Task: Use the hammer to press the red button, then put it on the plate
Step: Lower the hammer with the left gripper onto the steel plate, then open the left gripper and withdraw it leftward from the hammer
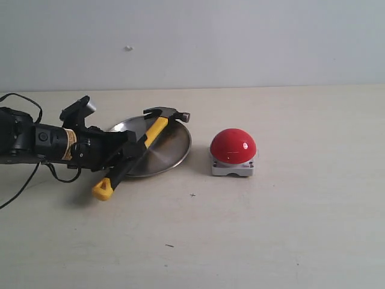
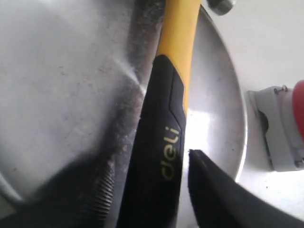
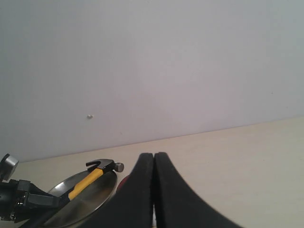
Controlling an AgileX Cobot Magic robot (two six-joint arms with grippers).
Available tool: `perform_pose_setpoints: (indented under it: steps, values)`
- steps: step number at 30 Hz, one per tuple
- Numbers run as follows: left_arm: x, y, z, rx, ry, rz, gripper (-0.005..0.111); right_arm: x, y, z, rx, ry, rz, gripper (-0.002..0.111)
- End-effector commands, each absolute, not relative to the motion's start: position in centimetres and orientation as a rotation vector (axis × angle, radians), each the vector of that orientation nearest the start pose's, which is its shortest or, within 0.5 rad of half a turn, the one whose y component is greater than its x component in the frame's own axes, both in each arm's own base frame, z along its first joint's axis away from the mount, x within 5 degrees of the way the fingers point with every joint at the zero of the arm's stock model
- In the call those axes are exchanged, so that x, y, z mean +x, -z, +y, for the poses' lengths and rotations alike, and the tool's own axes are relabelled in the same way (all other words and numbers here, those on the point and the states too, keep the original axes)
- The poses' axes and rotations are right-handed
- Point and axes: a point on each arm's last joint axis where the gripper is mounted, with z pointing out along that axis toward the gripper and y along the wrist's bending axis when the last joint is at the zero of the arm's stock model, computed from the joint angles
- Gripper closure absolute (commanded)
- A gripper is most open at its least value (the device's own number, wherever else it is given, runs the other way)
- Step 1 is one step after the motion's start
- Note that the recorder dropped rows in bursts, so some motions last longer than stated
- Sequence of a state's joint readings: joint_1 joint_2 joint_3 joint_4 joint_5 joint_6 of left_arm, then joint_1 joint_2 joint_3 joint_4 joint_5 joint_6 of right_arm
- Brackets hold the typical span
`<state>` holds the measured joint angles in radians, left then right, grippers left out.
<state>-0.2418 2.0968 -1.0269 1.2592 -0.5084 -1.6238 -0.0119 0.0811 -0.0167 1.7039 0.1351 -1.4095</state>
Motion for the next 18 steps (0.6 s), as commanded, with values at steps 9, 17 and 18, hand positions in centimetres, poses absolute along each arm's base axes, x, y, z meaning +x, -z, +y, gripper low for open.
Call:
perform_pose_setpoints:
  steps: [9,17,18]
  values:
    - [37.7,-11.8,-13.4,0.119,0.831,2.357,0.041,6.2,-21.5,1.2,0.124,-0.332,1.538,0.108]
    - [37.6,-17.4,-12.4,0.122,0.690,2.246,0.088,6.2,-21.5,1.2,0.124,-0.332,1.538,0.108]
    - [37.3,-17.9,-12.3,0.123,0.691,2.237,0.101,6.2,-21.5,1.2,0.124,-0.332,1.538,0.108]
